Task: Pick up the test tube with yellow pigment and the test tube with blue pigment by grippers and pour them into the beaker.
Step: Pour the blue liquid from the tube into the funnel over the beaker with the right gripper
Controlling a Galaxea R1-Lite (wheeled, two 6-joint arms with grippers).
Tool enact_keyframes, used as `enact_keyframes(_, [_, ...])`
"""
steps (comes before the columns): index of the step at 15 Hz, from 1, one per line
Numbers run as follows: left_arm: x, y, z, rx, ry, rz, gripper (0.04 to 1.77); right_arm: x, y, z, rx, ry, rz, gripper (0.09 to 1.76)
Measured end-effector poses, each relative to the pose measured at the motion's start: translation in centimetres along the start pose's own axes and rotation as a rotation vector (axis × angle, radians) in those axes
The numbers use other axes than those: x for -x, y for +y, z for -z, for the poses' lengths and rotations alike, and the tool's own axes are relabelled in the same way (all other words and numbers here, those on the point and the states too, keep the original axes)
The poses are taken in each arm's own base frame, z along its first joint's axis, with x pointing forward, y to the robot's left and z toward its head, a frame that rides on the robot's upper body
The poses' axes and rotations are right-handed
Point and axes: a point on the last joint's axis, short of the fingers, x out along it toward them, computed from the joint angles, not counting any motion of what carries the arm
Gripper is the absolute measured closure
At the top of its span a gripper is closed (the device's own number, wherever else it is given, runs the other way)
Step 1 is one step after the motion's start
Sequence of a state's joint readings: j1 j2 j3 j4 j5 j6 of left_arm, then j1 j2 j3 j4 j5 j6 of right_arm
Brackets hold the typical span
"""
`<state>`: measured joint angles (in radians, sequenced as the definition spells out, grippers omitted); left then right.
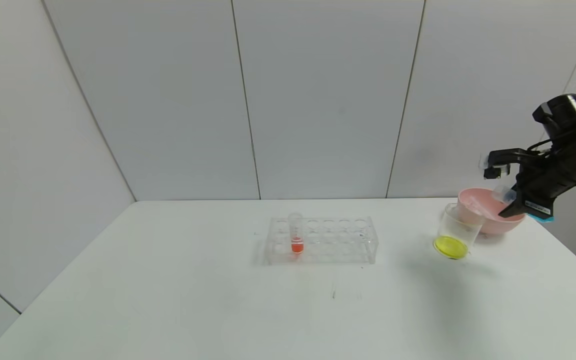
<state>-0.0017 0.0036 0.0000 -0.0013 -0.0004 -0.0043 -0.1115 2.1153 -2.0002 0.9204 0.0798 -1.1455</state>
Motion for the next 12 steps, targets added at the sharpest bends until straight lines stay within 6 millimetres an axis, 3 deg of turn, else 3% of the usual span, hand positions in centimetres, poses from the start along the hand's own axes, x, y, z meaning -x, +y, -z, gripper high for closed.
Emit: enact_keyframes(12, [0.0,0.0,0.0,0.0,0.0,0.0,0.05,-1.5,0.4,-1.7,0.066,0.115,0.067,1.26])
